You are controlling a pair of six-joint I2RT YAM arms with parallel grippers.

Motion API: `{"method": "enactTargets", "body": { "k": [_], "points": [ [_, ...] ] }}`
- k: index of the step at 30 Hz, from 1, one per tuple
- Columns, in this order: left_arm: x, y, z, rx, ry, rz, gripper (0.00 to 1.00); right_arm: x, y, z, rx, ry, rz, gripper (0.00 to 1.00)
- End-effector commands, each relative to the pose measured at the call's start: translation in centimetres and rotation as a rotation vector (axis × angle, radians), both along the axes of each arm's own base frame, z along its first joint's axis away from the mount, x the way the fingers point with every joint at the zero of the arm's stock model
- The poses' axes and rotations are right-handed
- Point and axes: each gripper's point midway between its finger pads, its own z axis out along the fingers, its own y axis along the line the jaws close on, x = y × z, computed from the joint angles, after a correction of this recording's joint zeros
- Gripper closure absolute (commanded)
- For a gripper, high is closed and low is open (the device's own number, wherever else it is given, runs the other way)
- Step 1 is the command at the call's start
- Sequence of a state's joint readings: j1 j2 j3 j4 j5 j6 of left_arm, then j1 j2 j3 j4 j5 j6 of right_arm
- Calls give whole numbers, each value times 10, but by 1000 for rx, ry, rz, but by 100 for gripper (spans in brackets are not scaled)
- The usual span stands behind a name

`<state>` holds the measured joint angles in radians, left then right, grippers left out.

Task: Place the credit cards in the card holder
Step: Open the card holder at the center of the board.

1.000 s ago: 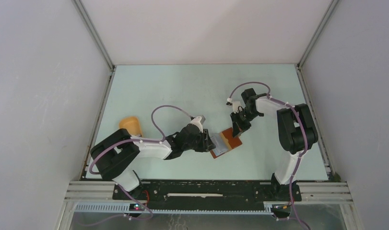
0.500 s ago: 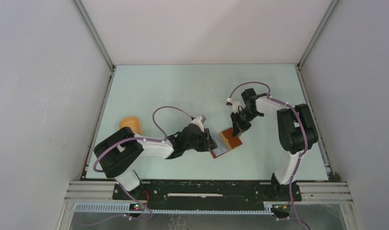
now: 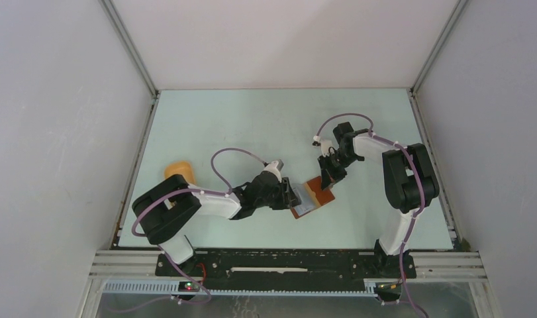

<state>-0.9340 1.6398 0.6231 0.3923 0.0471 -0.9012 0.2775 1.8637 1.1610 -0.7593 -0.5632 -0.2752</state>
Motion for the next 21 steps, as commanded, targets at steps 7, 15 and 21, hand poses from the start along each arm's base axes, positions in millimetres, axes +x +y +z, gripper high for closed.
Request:
{"method": "enactTargets", "body": {
  "k": [7, 15, 21],
  "points": [
    [17, -19, 21, -96, -23, 40, 54, 9, 11, 24, 48, -66, 29, 90],
    [20, -20, 32, -131, -32, 44, 57, 4, 15, 22, 53, -51, 48, 90],
    [22, -19, 25, -145, -5, 62, 54, 0, 19, 23, 67, -41, 58, 90]
  ]
}}
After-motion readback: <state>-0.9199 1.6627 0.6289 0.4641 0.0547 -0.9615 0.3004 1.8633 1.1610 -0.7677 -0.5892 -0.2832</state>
